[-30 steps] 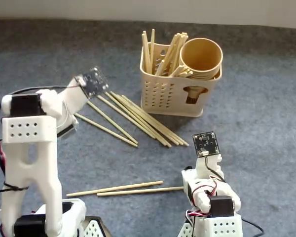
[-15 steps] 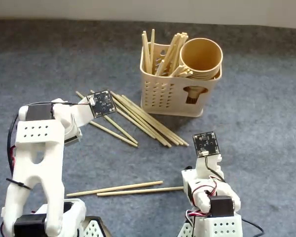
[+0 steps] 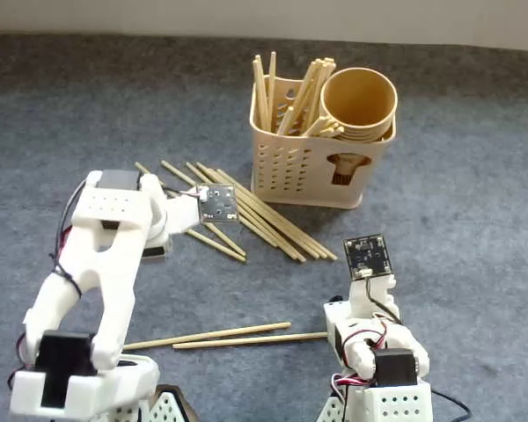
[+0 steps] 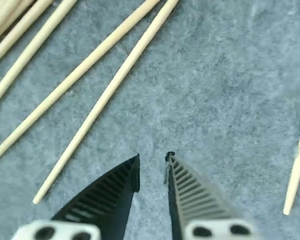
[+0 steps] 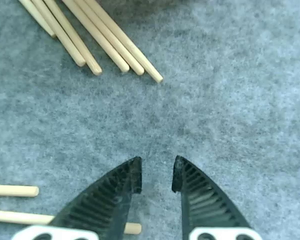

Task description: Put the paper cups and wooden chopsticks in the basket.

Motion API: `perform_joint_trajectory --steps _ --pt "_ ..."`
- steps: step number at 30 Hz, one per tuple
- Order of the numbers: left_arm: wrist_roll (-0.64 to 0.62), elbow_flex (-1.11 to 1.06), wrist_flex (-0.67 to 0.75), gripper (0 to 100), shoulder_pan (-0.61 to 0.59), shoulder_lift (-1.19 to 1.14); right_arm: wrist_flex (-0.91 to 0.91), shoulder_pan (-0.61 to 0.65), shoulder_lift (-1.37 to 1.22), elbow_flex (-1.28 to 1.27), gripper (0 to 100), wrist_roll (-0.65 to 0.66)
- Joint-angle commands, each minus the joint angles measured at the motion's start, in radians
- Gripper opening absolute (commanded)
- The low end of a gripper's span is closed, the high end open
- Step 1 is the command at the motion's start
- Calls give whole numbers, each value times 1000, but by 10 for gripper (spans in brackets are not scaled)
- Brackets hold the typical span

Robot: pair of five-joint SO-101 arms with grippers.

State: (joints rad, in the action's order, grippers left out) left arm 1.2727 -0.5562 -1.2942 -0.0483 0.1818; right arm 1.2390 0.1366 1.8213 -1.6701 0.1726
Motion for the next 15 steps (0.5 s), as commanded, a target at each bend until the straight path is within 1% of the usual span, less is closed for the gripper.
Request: perform_joint_trajectory --steps 1,10,15 --pt "51 108 5 88 39 -70 5 2 10 -117 119 11" --pt "51 239 5 88 124 -251 5 2 10 -117 119 11" --pt "51 328 9 88 140 -366 5 2 10 -117 119 11"
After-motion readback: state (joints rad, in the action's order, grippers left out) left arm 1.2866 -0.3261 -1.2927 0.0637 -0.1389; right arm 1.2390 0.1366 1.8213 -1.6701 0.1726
